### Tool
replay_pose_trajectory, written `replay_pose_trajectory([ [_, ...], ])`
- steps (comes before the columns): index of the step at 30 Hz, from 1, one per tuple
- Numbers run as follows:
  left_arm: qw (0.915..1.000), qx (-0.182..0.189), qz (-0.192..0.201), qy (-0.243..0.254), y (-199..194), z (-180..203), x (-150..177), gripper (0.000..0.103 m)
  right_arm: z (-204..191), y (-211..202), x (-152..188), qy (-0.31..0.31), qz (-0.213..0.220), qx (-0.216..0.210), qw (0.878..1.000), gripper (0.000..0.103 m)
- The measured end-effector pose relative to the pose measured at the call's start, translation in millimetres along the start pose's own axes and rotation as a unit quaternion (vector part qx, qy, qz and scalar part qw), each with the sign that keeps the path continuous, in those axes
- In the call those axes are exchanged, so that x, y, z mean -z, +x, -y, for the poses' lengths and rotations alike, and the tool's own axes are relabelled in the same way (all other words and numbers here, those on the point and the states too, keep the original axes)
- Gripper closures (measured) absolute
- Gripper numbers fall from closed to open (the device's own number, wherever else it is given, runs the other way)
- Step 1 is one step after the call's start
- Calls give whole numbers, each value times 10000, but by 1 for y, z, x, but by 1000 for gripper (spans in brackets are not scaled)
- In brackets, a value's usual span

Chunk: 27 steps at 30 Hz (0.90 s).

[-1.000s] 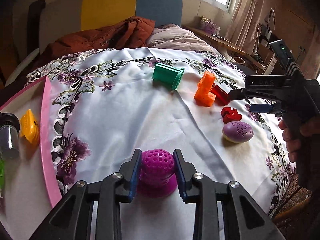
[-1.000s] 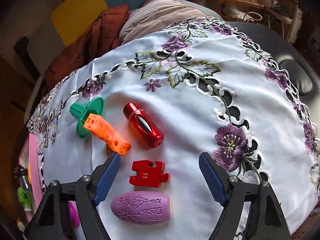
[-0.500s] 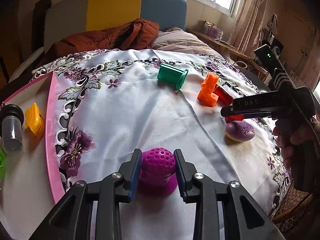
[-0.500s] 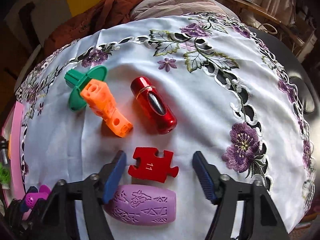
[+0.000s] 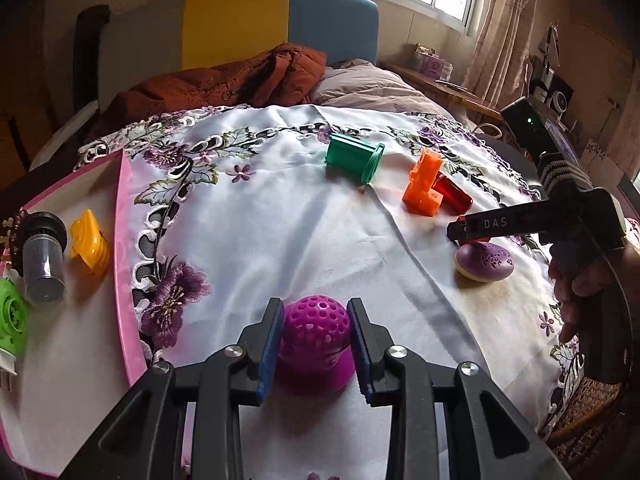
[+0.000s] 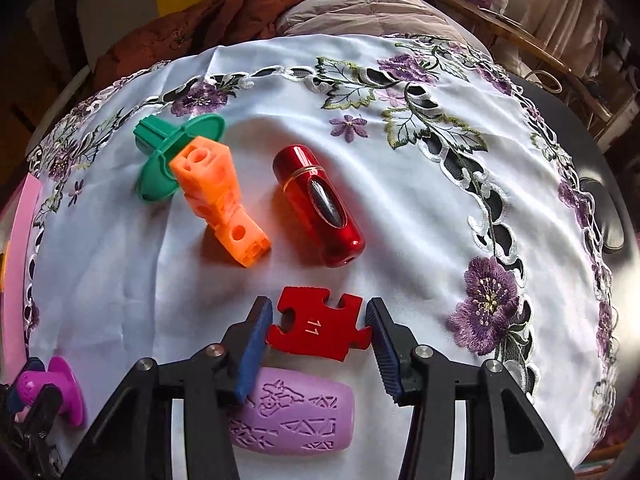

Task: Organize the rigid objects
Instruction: 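Carry the magenta mesh cup toward the tray while the right gripper grasps the red puzzle piece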

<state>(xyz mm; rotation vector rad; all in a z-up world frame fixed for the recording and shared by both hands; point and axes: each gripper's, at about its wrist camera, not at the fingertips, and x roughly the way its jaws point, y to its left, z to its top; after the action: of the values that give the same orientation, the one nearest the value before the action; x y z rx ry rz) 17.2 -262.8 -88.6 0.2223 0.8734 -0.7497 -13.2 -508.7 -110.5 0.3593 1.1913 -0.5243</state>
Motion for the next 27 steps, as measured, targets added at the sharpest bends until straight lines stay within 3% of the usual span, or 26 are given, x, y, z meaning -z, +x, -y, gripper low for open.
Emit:
replay_pose_trajectory([
  [14, 9985, -166, 484, -204, -52, -18, -11, 71, -11, -3, 3, -326, 185, 207, 9991, 54],
  [27, 9965, -416, 493, -538, -71, -50, -4, 71, -16, -5, 4, -532, 252, 319, 9978, 54],
])
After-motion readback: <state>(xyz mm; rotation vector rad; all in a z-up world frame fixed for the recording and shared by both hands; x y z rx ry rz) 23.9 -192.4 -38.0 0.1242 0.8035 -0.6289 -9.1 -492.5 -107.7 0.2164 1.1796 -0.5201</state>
